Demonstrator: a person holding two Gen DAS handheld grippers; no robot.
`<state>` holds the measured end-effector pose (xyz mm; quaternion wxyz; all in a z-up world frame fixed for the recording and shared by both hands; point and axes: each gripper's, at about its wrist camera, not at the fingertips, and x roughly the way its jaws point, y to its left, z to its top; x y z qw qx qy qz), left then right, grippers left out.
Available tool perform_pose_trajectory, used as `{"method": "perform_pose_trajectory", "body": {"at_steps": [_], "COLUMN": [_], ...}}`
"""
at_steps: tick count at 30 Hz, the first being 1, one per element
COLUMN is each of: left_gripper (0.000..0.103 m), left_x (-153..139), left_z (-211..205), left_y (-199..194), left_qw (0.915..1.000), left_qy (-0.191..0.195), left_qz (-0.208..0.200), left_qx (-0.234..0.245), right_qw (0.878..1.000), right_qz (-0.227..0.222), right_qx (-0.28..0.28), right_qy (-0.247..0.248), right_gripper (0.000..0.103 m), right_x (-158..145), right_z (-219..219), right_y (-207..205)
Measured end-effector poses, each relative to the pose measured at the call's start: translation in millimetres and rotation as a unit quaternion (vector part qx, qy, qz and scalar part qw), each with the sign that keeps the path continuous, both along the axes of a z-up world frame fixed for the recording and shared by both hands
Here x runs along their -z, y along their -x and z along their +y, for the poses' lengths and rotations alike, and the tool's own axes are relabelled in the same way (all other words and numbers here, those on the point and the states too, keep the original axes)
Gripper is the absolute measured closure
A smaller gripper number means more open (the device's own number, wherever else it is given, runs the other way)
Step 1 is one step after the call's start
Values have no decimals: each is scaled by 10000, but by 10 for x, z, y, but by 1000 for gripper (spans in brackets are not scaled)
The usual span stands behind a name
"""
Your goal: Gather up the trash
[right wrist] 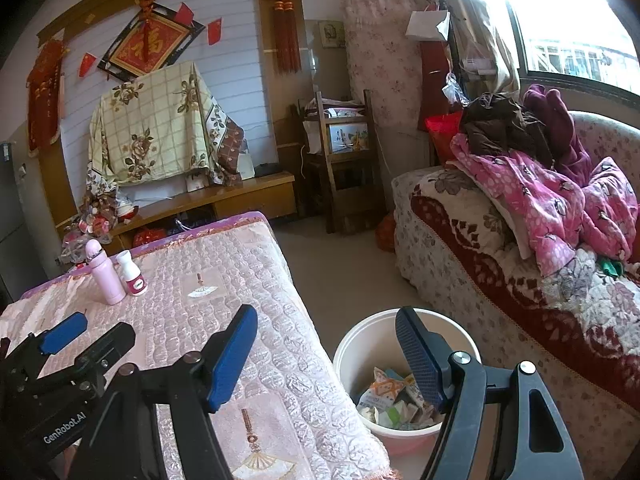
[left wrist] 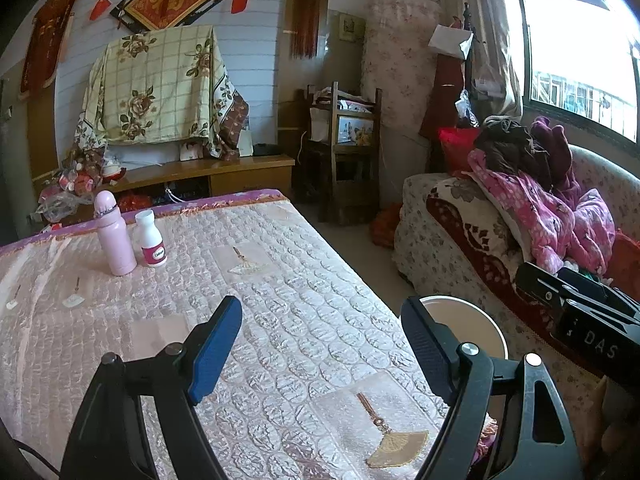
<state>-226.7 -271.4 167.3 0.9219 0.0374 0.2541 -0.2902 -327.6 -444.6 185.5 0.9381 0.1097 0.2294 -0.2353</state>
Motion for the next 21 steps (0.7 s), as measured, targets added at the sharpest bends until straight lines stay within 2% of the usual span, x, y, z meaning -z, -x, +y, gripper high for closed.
{"method": "perform_pose_trajectory", "body": {"at_steps": [21], "left_gripper": [21], "left_x": [73], "left_z": [12], "left_y": [-69], "left_qw": [9999], "left_qy": [-25], "left_qz": [102], "left_qx": [33], "right_qw": [9999], "right_qz": [92], "right_qx": [32], "right_qy": [-77], "right_gripper": [28], "right_x": [73], "right_z": [-55], "right_y": [-47]}}
